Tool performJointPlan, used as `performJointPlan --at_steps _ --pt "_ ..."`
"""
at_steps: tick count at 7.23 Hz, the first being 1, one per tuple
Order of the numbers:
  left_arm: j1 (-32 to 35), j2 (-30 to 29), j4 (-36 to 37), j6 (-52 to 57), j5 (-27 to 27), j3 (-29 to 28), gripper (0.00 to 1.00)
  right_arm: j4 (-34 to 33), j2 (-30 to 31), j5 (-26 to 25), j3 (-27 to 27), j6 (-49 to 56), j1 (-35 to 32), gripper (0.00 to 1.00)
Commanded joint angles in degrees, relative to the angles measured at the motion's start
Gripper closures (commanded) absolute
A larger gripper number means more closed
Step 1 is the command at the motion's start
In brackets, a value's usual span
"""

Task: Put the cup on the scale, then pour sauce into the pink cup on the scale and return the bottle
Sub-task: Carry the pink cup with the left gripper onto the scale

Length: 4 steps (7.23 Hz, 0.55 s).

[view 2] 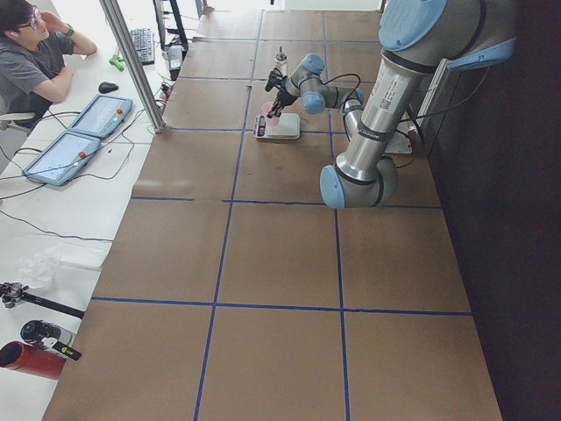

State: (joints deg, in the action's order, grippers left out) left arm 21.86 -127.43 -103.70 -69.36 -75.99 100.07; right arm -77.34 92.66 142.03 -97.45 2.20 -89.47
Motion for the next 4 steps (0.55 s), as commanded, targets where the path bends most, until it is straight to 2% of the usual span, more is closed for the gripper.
performJointPlan --at_steps 1,3,4 --pt "-0.8 0.0 0.0 0.0 0.0 -0.1 0.97 0.0 0.1 0.0 0.0 0.0 -0.1 0.00" --pt "-0.9 0.0 -0.1 0.0 0.0 0.0 0.96 0.0 0.1 0.0 0.1 0.1 0.0 0.00" --pt "-0.9 0.0 -0.1 0.0 0.0 0.0 0.86 0.0 0.1 0.0 0.1 0.0 0.0 0.00"
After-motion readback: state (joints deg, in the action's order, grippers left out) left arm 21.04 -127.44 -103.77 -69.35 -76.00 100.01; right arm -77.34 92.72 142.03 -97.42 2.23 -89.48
